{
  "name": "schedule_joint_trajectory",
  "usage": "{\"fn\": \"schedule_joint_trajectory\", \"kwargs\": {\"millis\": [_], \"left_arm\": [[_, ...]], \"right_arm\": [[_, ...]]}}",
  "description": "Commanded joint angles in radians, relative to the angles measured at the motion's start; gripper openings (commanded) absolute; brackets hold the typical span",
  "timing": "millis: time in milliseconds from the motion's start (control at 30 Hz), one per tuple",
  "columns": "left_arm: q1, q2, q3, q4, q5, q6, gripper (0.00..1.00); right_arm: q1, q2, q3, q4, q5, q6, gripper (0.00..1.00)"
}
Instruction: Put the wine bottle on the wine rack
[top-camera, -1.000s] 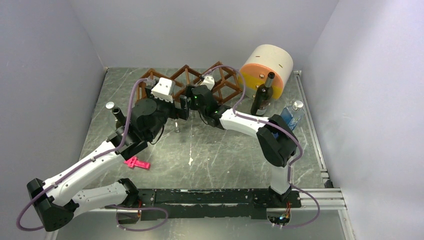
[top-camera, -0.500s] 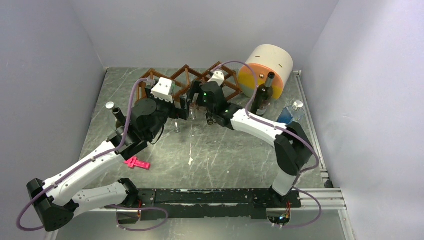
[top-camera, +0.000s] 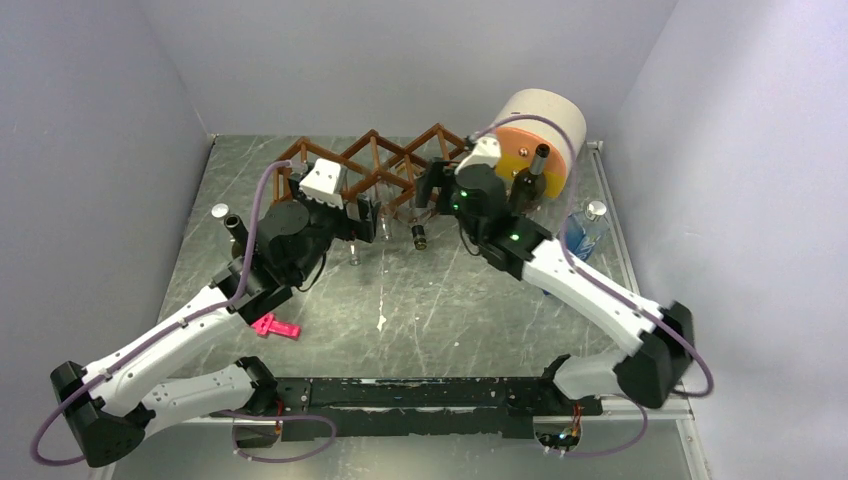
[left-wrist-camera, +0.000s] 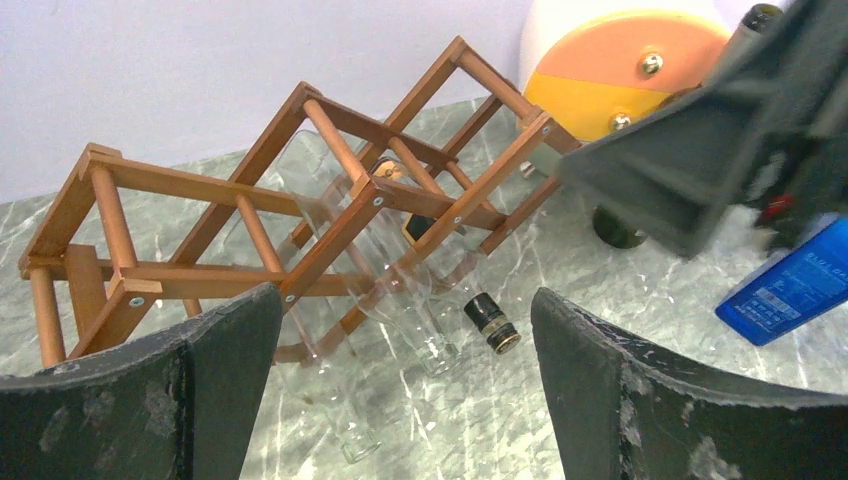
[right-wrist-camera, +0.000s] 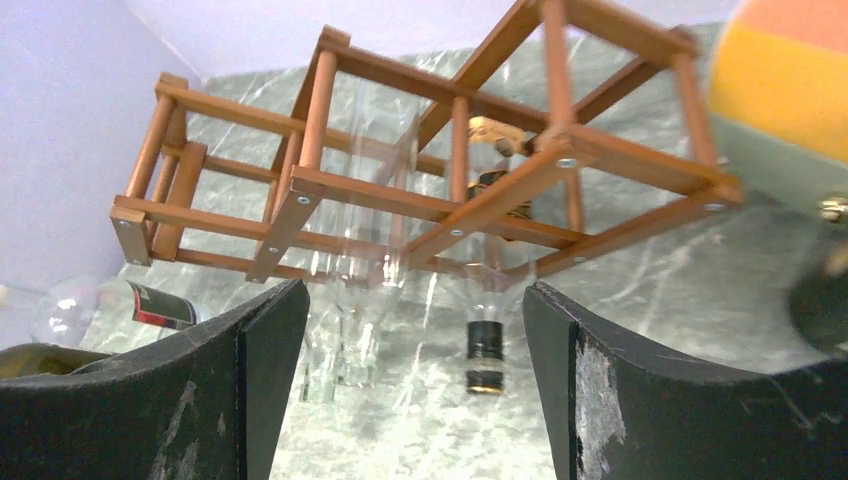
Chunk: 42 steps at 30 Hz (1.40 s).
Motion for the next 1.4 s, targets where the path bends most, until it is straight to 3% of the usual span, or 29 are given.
{"fn": "schedule_joint_trajectory", "kwargs": {"millis": [0,200,300,600,867,1100,1367], "left_arm": [[0.007,-0.045,-0.019,0.079,0.085,0.001,0.98],[0.006,-0.094,-0.068,0.154,0.205,-0.001,0.98],[0.007,-0.107,-0.088,0.184,0.256,0.005,0.98],[0.007,-0.076,-0.081,0.175,0.295,0.012,0.98],[0.007,-0.071,-0.088,0.182,0.31,0.009,0.98],[0.006,-0.07,-0.089,0.184,0.312,0.007,0.98],[0.006,-0.067,-0.084,0.174,0.315,0.007,0.98]], "right_arm": [[-0.005,-0.18,-0.05,-0.136,0.134,-0.062,0.82],[-0.023,-0.351,-0.075,-0.247,0.386,-0.104,0.82],[-0.082,-0.366,-0.062,-0.261,0.429,-0.141,0.83],[-0.341,-0.235,0.052,-0.276,0.293,-0.181,0.84],[-0.431,-0.046,0.139,-0.278,0.258,-0.149,0.83],[-0.461,-0.007,0.094,-0.186,0.228,-0.192,0.82],[-0.504,0.093,0.146,-0.179,0.172,-0.279,0.6]]}}
